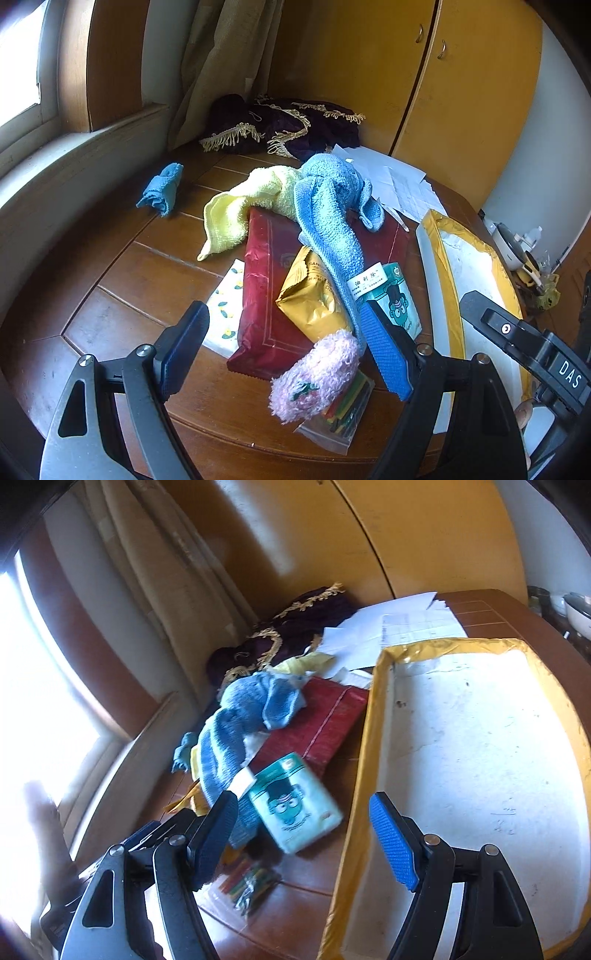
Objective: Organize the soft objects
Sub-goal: 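Reach the left tool to the blue knitted towel and grasp it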
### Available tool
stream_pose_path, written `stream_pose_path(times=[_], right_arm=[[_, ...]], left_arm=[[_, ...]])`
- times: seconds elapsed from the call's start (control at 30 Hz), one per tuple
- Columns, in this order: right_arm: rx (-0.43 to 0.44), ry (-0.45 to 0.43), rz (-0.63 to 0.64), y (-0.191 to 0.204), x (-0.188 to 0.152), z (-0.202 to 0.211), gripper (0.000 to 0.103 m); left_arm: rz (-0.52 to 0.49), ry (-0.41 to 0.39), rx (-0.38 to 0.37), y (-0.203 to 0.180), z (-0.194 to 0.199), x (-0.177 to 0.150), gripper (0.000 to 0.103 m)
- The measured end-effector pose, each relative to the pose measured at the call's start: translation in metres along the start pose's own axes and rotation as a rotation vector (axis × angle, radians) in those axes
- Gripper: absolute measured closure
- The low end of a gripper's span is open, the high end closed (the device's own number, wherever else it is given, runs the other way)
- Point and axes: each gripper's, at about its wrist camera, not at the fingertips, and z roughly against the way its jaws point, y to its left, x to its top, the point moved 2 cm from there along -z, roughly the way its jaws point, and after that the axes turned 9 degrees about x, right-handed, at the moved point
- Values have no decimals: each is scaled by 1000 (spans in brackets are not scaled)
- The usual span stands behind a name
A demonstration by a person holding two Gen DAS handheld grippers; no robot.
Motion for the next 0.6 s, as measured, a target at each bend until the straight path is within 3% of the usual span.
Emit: stream_pose_path(times=[0.6], right_arm=[[51, 37, 100, 26, -10, -4, 38]], left_arm=[[18, -19, -38, 8, 18, 5, 20]])
